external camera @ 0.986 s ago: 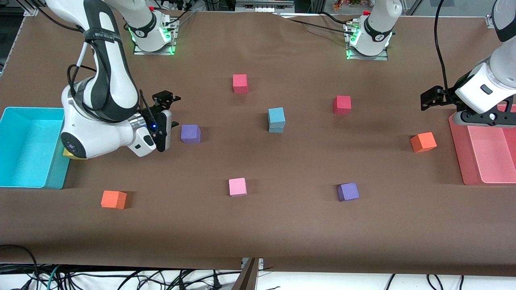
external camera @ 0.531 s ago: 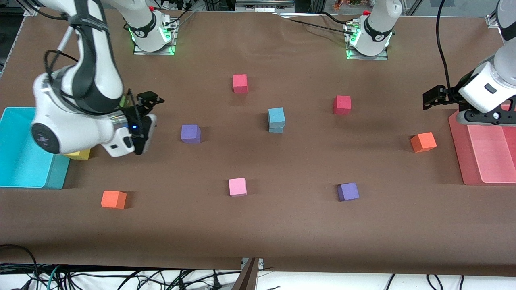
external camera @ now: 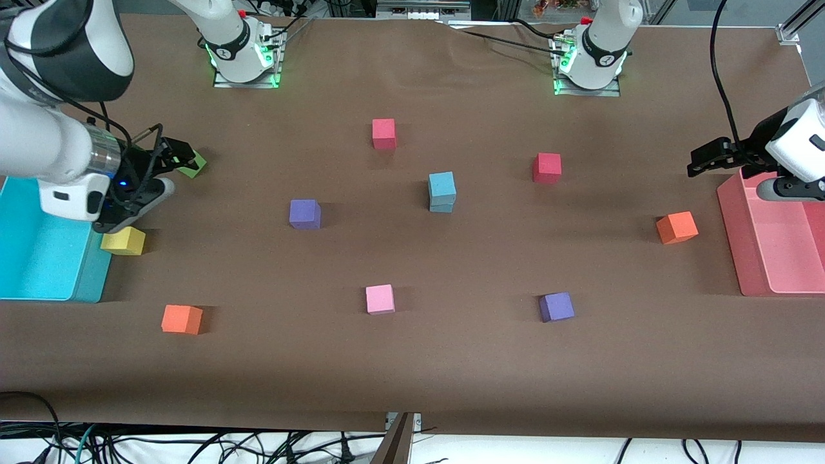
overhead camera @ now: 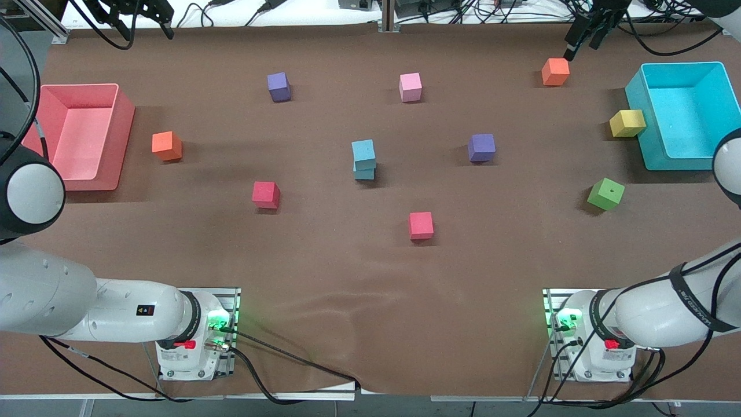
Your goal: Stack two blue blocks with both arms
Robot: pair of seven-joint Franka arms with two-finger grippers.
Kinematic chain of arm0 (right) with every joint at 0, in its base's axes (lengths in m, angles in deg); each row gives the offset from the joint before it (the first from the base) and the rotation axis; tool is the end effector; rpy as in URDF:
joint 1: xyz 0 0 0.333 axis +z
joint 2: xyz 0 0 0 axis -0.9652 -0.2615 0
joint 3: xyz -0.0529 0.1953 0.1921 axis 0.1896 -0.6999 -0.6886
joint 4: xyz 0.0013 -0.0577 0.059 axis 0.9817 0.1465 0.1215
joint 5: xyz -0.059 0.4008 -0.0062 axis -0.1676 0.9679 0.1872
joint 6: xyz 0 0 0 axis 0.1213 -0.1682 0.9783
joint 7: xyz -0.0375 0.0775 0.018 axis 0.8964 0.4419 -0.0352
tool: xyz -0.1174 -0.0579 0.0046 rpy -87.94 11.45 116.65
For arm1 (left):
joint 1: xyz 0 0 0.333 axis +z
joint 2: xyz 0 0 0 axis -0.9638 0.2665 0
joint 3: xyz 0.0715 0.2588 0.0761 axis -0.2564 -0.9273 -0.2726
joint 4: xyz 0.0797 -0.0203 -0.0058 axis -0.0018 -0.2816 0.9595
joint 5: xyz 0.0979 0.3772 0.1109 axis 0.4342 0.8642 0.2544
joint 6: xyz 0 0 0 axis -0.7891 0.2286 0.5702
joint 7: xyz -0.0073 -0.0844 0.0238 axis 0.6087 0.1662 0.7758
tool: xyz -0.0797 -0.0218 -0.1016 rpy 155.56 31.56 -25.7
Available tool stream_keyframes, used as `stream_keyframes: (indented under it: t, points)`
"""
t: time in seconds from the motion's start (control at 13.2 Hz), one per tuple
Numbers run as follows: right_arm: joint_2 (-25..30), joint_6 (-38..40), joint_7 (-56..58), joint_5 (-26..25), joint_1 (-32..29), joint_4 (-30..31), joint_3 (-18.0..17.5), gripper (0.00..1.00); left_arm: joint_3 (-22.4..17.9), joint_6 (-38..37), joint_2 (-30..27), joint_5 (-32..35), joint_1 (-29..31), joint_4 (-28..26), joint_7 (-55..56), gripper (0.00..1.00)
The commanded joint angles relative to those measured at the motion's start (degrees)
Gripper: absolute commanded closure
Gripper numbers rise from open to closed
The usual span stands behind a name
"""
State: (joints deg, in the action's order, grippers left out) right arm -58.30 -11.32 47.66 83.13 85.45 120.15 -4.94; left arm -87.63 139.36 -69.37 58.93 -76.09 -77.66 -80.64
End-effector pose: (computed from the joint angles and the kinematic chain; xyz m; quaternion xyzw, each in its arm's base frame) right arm 0.5931 0.0777 0.4623 -0.9585 -0.2576 0.1077 0.0571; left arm 0.5784 -0.0027 0.5231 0.9981 0.0091 -0.0589 0.0168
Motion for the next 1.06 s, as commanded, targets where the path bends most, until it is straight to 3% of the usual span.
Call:
stream_keyframes:
  t: [0.0,0.15,0.38,0.61,0.99]
  points:
    - [5.21,-4.56,-1.82,-1.22,-6.2,5.88,-2.42,0.0,0.34,-0.21,-2.43,0.62,0.57,-1.81,-0.58,0.0]
    - [6.63,-6.42,-1.9,-6.11,-8.05,6.07,-3.03,0.0,0.26,0.75,-3.31,0.53,0.66,-2.69,-0.58,0.0]
    - [8.65,-7.39,-4.17,-15.01,-11.05,6.07,-7.95,0.0,0.08,-1.97,-3.4,0.53,2.93,-1.29,-0.58,0.0]
    - [10.23,-6.87,-24.17,-14.41,-12.19,6.07,-9.79,0.0,0.17,-1.97,-3.31,0.0,4.0,-0.41,-0.58,0.0]
    - [11.29,-2.82,-26.86,-6.33,-15.0,5.72,-9.71,0.0,1.05,-0.39,-3.05,3.41,3.39,-0.41,-0.49,0.0]
